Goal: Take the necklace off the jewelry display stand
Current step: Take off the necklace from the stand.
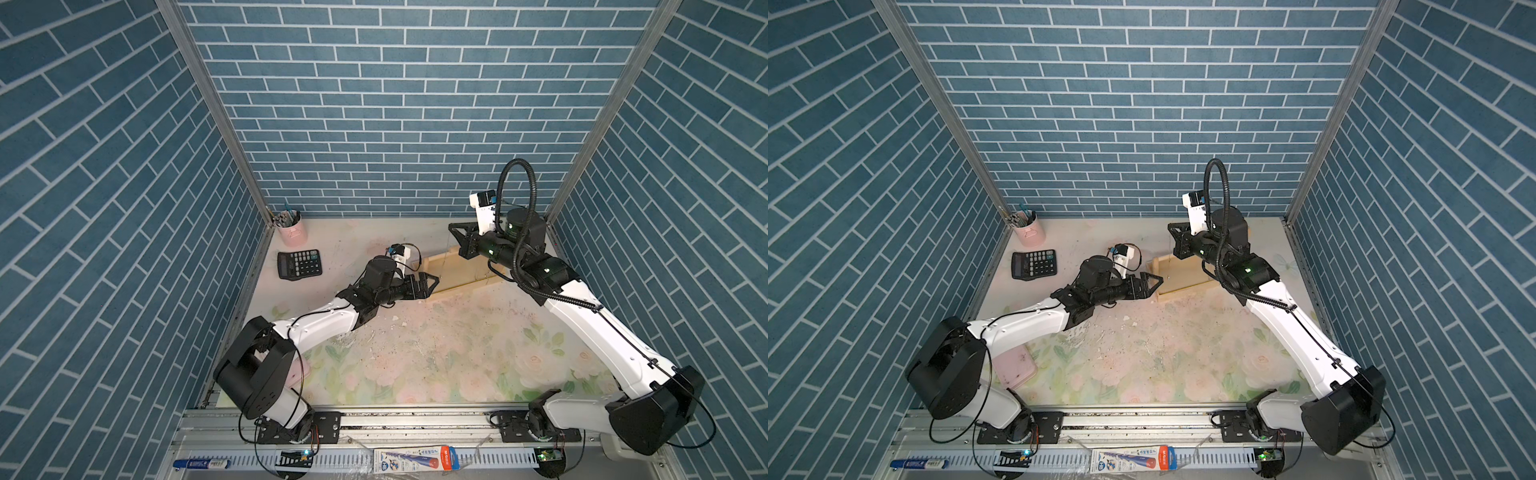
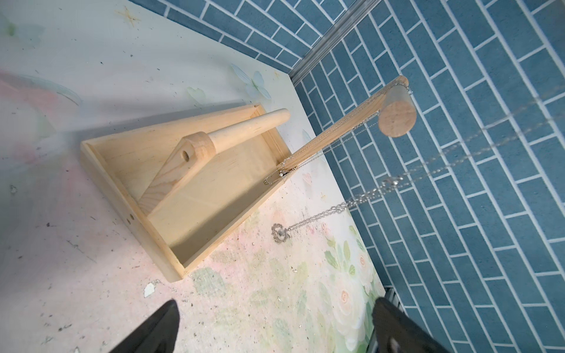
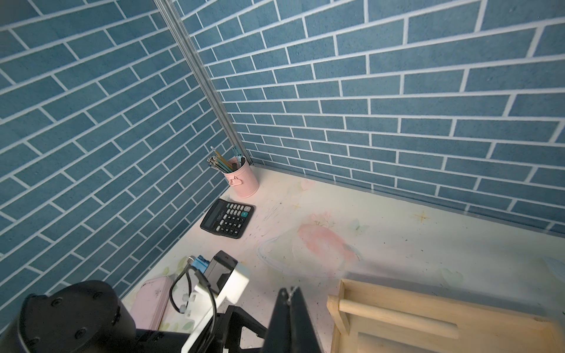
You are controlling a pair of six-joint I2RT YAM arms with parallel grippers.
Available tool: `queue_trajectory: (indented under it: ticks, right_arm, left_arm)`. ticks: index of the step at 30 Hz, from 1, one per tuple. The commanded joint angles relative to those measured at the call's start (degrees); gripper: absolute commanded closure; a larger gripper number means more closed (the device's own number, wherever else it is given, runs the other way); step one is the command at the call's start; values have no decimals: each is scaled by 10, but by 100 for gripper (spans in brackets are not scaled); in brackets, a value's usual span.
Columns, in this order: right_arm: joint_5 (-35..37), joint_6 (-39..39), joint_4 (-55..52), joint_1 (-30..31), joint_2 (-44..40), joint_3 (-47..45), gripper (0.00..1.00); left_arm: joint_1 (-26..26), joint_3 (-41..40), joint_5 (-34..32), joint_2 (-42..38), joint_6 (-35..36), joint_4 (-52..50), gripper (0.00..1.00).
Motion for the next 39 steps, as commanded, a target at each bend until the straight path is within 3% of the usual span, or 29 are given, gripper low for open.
queue_trajectory:
  ticks: [1,18,36,39]
  right_arm:
    - [13,15,-1,6,6,23,100]
    - [26,49,-15,26,19,69,100]
    - [37,52,-34,45,21,100,100]
    - [36,52,-35,46,21,102,100]
  left_arm:
    - [-4,25,-21,9,40,-8,1]
    - [-19,70,-80,21,131,-11,7]
    - [-20,109,-58,61,173,7,25]
    - [-20,108,-54,64,172,14,31]
